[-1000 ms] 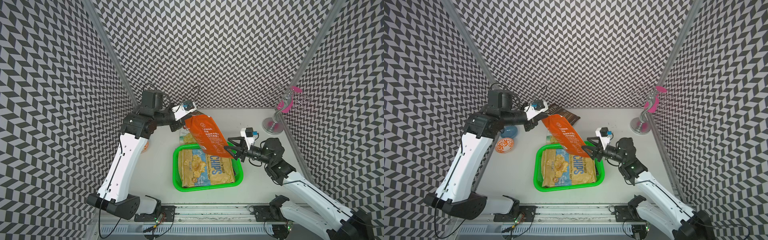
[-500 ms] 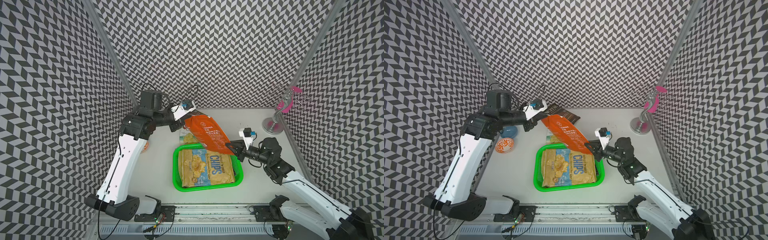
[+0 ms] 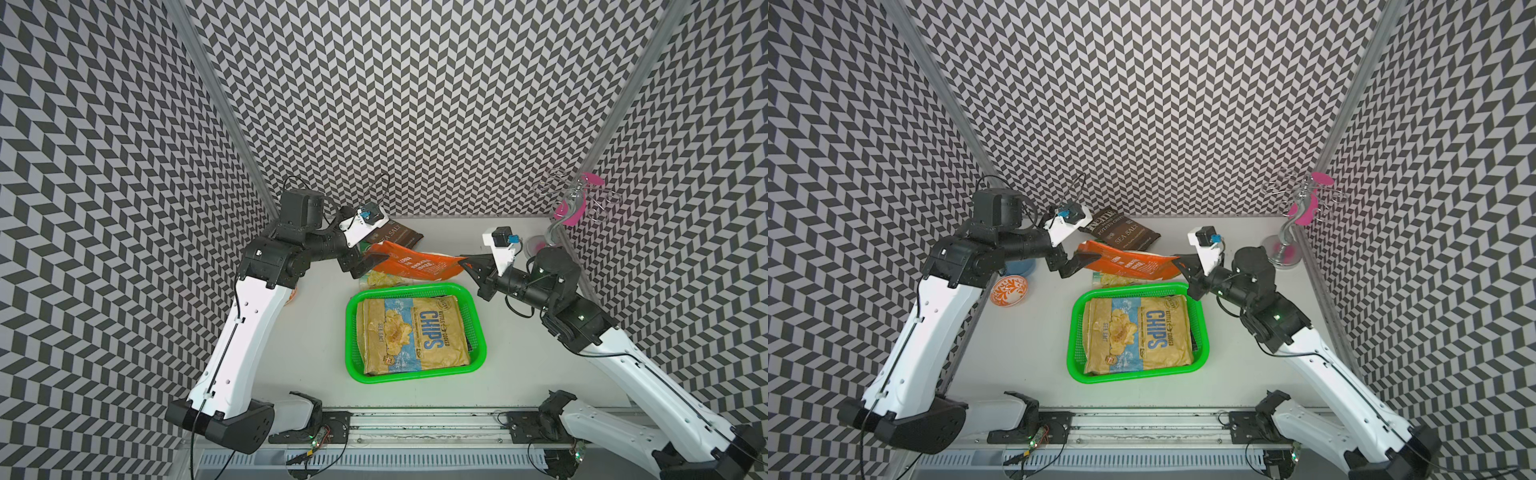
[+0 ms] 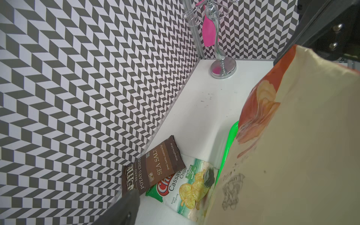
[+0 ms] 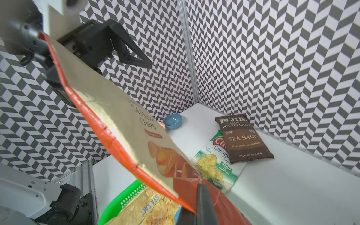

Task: Put the potato chips into the basket
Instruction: Pick up the potato chip from the center of the board.

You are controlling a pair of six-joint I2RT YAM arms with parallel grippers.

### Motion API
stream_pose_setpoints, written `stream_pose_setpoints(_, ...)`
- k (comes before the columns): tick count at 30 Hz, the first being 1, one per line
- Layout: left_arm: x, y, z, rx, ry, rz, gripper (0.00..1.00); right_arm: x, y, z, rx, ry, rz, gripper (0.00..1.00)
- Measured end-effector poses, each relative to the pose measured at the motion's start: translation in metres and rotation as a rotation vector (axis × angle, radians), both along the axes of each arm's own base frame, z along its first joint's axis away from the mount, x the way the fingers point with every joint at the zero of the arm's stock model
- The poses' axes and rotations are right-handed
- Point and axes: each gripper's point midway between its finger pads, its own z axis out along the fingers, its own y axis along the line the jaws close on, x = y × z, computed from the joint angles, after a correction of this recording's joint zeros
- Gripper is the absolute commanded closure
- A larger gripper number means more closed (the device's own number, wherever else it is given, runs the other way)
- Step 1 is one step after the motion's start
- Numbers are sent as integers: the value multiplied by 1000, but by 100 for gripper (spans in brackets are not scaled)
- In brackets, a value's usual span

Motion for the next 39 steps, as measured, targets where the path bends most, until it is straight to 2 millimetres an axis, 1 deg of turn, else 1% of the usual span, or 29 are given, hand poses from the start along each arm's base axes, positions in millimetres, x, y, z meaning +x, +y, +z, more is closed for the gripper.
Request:
stream_pose_setpoints(3, 0, 0, 11, -7, -16, 2, 1, -3, 7, 7, -63, -23, 2, 100)
stream_pose_setpoints(5, -1, 0, 22, -13, -37, 1, 1, -3, 9, 8, -102, -23, 2, 100)
stream_pose_setpoints(7, -2, 0, 35, -19, -60, -2, 1, 0, 12, 7, -142, -17, -4, 100)
stream_pose_setpoints(10, -4, -1, 49, -17, -94, -14, 1, 8, 12, 4, -197, 6, -26, 100)
stream_pose_setpoints(12, -6, -1, 52, -8, -101, -23, 1, 14, 12, 1, -229, 23, -45, 100)
stream_pose_setpoints(14, -8, 0, 49, 7, -95, -30, 1, 19, 11, -1, -258, 36, -61, 100)
stream_pose_setpoints(18, -12, 0, 37, 35, -57, -49, 1, 21, 10, -8, -298, 56, -65, 100)
stream_pose_setpoints(22, -20, -8, 17, 65, 11, -93, 1, 21, 11, -16, -321, 82, -58, 100)
stream_pose_setpoints(27, -31, -31, -11, 114, 108, -172, 1, 24, 16, -28, -348, 131, -44, 100)
stream_pose_setpoints(33, -45, -56, -35, 152, 194, -231, 1, 29, 21, -36, -346, 173, -51, 100)
stream_pose_setpoints(36, -53, -63, -52, 182, 239, -245, 5, 30, 22, -37, -335, 192, -60, 100)
stream_pose_setpoints(39, -54, -66, -75, 224, 286, -231, 15, 32, 22, -38, -323, 213, -75, 100)
